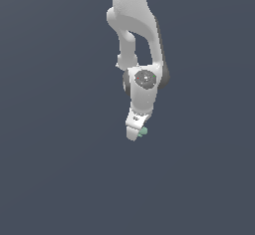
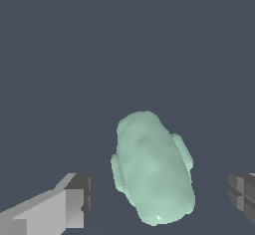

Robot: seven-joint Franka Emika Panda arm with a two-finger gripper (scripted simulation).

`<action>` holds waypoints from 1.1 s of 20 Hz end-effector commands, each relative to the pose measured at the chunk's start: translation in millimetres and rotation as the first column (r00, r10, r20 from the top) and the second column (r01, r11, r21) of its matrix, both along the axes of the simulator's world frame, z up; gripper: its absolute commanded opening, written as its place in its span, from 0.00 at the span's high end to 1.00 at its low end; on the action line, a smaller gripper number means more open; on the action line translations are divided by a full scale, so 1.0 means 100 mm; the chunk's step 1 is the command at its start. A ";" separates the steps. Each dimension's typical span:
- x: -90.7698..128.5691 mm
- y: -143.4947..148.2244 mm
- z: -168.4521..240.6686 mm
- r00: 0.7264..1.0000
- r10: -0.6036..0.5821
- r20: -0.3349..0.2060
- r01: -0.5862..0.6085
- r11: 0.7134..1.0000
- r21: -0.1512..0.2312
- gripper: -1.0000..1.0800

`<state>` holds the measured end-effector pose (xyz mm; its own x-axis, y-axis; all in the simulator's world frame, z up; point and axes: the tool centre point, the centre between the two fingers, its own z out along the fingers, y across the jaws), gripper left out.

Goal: Pick up the object and move it to a goal position.

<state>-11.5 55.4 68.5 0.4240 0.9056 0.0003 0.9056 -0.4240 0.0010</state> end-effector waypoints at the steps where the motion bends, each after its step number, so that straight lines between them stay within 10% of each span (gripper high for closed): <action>1: -0.01 0.00 -0.13 1.000 0.002 -0.001 -0.002 1.000 0.000 0.04; 9: 0.00 0.00 -0.34 1.000 0.003 -0.001 -0.003 1.000 0.000 0.04; 10: 0.00 0.00 -0.34 1.000 0.003 -0.001 -0.003 1.000 0.000 1.00; 22: 0.00 -0.01 -0.33 1.000 0.003 0.000 -0.003 1.000 0.000 1.00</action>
<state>-11.3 55.3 35.0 0.4205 0.9073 0.0004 0.9073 -0.4205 0.0006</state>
